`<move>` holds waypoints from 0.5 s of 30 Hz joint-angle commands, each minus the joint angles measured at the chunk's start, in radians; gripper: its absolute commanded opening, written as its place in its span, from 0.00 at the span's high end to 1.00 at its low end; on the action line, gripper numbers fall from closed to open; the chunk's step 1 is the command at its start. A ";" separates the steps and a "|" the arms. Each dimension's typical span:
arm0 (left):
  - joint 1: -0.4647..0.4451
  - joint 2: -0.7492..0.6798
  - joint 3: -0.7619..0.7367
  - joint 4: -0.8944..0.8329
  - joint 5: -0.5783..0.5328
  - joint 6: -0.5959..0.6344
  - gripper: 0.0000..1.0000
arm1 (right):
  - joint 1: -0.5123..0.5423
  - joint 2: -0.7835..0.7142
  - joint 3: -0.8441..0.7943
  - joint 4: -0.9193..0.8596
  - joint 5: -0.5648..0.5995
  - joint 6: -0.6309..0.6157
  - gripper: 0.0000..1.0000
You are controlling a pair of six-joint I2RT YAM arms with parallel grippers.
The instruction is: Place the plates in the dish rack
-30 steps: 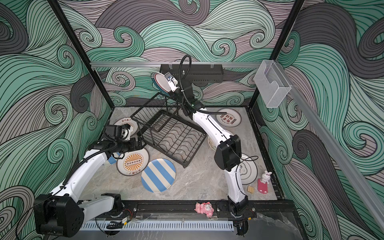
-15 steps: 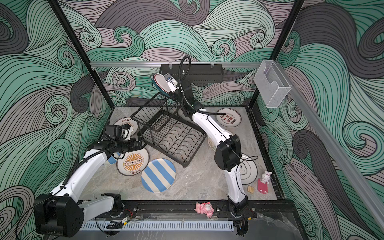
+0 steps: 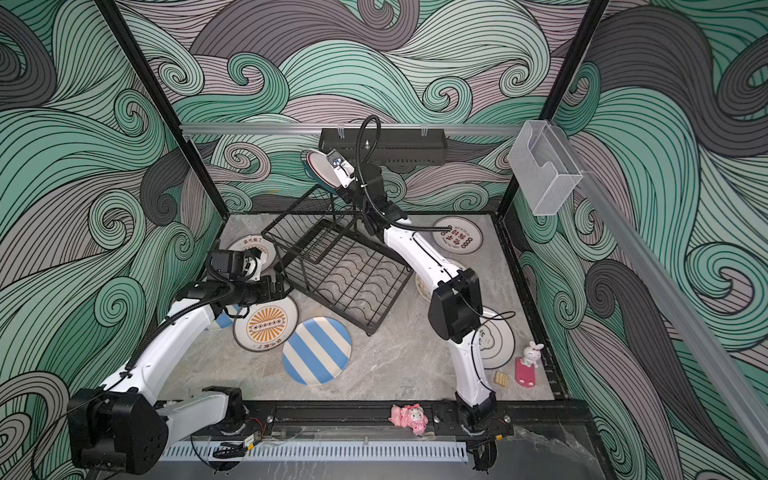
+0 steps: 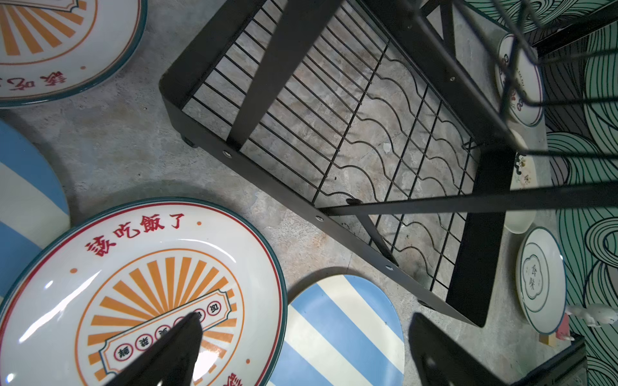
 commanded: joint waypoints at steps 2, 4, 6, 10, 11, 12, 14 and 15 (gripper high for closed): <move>0.006 0.003 0.001 -0.003 0.011 0.021 0.01 | -0.016 0.010 -0.011 0.069 0.057 -0.031 1.00; 0.006 0.003 0.002 -0.003 0.011 0.021 0.01 | -0.016 0.007 -0.022 0.067 0.048 -0.038 1.00; 0.006 0.004 0.001 -0.003 0.011 0.021 0.01 | -0.017 -0.001 -0.041 0.070 0.039 -0.040 1.00; 0.006 0.003 0.003 0.006 0.014 0.020 0.01 | -0.020 -0.039 -0.076 0.052 -0.011 -0.015 1.00; 0.006 0.003 0.005 0.009 0.017 0.018 0.02 | -0.021 -0.053 -0.083 0.047 -0.023 -0.007 1.00; 0.006 0.004 0.007 0.011 0.019 0.016 0.02 | -0.022 -0.065 -0.087 0.039 -0.036 0.006 1.00; 0.006 0.001 0.007 0.009 0.021 0.016 0.01 | -0.028 -0.092 -0.094 0.029 -0.068 0.038 1.00; 0.006 0.000 0.006 0.008 0.020 0.016 0.01 | -0.030 -0.103 -0.101 0.032 -0.076 0.049 1.00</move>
